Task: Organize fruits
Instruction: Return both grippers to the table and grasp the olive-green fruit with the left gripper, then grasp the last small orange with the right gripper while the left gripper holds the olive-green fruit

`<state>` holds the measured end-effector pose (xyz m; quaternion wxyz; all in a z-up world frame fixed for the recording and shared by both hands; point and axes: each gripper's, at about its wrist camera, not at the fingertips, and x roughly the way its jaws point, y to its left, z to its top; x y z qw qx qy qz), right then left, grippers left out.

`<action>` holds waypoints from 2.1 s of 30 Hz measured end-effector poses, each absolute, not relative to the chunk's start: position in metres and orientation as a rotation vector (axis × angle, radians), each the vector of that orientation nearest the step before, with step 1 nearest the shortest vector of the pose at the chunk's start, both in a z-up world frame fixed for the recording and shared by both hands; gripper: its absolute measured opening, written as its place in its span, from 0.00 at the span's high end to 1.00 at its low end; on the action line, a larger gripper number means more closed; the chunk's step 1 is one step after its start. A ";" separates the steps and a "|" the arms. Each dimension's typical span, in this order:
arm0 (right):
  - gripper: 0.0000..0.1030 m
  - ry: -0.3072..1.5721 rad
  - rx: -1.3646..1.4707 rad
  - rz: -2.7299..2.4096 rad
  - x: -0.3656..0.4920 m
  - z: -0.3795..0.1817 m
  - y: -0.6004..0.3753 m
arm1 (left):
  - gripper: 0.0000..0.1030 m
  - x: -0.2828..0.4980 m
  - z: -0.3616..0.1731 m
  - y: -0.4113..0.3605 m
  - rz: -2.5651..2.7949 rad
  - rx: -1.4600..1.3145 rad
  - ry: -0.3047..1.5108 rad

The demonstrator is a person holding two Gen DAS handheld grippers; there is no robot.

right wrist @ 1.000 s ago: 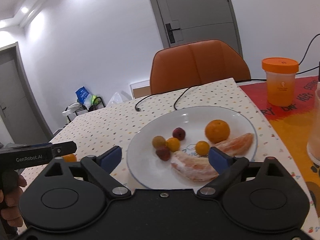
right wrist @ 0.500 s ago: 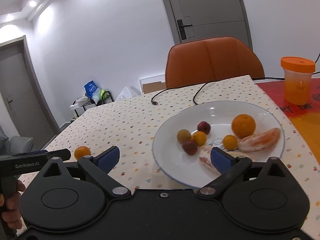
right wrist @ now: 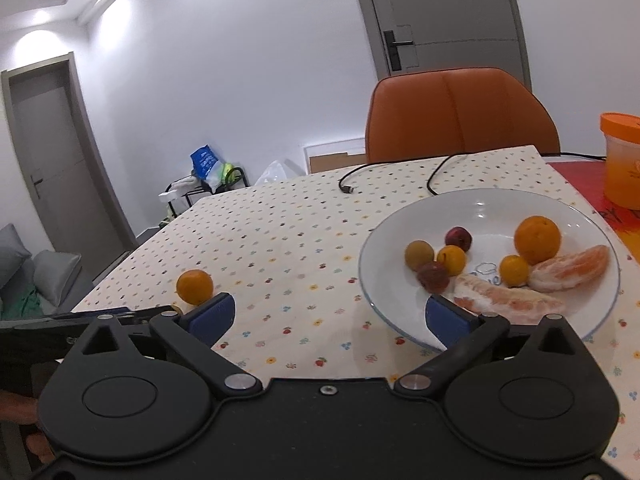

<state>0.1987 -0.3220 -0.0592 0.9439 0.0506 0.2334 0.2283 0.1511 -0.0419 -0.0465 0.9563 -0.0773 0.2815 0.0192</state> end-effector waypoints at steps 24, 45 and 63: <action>0.01 0.508 0.026 0.624 0.218 -0.055 -0.255 | 0.79 0.143 -0.046 0.009 0.174 -0.275 0.527; 0.09 0.550 -0.052 0.689 0.228 -0.061 -0.184 | 0.79 0.126 -0.044 0.058 0.249 -0.329 0.500; 0.65 0.614 -0.091 0.709 0.241 -0.072 -0.166 | 0.79 0.130 -0.040 0.056 0.254 -0.313 0.499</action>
